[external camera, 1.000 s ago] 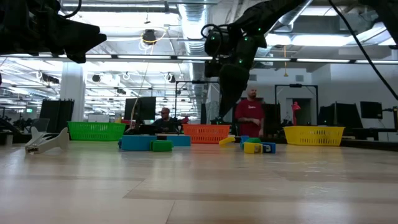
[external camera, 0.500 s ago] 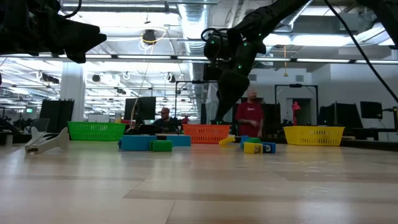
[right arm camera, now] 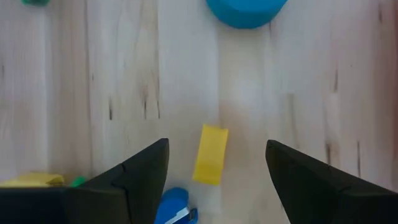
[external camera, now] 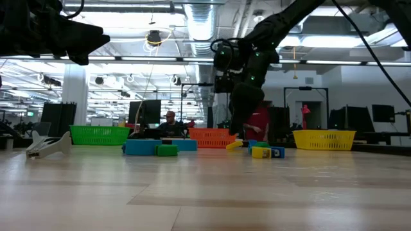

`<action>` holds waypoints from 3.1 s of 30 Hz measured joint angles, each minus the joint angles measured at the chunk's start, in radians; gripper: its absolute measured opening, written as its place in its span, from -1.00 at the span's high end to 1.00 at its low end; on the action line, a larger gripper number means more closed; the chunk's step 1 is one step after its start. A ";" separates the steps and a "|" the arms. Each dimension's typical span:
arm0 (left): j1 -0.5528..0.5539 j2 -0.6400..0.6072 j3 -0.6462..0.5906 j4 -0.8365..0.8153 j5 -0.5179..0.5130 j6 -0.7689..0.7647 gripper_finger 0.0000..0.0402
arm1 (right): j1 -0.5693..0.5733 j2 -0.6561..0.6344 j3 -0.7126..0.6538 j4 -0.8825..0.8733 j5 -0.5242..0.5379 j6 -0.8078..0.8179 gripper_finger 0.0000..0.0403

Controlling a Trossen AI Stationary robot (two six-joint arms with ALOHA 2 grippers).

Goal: Pick and place Stapler, Stapler remover, tape
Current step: Put the yellow stapler into the orange bin

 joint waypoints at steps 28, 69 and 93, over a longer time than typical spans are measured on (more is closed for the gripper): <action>0.000 0.029 0.000 0.008 0.000 0.000 0.16 | 0.026 0.074 -0.043 0.086 0.033 0.033 -0.29; 0.000 0.190 0.000 0.024 0.000 0.000 0.16 | 0.016 0.070 -0.043 0.029 0.048 0.062 0.66; 0.000 0.190 0.000 0.033 0.000 0.000 0.16 | -0.029 -0.137 -0.046 0.022 0.047 0.052 0.67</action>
